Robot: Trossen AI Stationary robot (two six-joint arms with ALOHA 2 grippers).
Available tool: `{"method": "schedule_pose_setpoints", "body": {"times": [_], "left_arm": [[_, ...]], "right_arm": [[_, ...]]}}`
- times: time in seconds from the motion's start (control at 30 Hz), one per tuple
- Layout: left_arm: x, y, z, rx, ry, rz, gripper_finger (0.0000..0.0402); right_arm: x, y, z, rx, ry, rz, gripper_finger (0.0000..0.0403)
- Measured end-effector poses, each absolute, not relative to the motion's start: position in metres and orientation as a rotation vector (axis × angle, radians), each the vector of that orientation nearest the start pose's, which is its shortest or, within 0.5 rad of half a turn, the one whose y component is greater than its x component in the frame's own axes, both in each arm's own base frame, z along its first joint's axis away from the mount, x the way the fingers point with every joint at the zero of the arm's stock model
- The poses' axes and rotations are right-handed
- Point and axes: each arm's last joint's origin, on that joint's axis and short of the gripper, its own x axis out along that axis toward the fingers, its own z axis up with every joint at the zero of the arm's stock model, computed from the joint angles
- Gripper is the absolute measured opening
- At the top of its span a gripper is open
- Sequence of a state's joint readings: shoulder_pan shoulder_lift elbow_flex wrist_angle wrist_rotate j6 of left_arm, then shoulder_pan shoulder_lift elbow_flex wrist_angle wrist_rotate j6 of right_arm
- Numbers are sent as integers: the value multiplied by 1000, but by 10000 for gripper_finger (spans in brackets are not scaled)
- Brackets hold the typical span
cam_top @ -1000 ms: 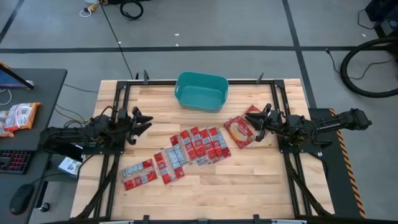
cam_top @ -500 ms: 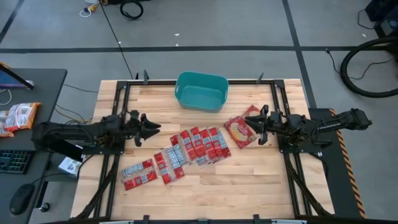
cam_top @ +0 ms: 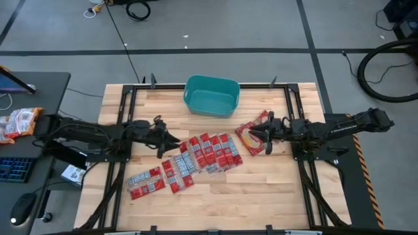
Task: Sort popcorn bags into baskets
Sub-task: Put the red popcorn bag into the green bin
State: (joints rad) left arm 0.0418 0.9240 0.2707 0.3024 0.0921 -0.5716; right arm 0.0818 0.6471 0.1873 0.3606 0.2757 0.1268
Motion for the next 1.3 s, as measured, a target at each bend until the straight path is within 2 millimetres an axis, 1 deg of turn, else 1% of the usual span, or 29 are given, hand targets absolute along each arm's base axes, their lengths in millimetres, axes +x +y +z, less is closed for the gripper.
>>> {"method": "schedule_pose_setpoints", "body": {"times": [0.17,0.37,0.53,0.6,0.73,0.83,0.93,1.03,1.13,1.3], "left_arm": [[205,6,182,-560,535,85,165],[231,7,187,-448,692,85,165],[249,7,188,-352,808,68,165],[256,9,187,-325,842,64,165],[270,15,185,-313,871,66,165],[279,22,182,-336,901,75,165],[282,33,176,-363,943,123,166],[280,45,168,-395,995,153,176],[278,58,163,-458,1011,129,195],[273,79,159,-536,1002,53,228]], "right_arm": [[159,5,188,101,163,-222,82],[165,4,182,92,188,-248,82],[170,4,186,69,131,-271,82],[172,4,189,52,135,-270,82],[181,5,200,19,151,-265,82],[190,6,206,-8,195,-262,82],[199,7,208,-23,244,-226,82],[208,9,202,-30,305,-184,82],[217,11,195,-36,353,-145,82],[229,13,184,-56,398,-131,82]]}}
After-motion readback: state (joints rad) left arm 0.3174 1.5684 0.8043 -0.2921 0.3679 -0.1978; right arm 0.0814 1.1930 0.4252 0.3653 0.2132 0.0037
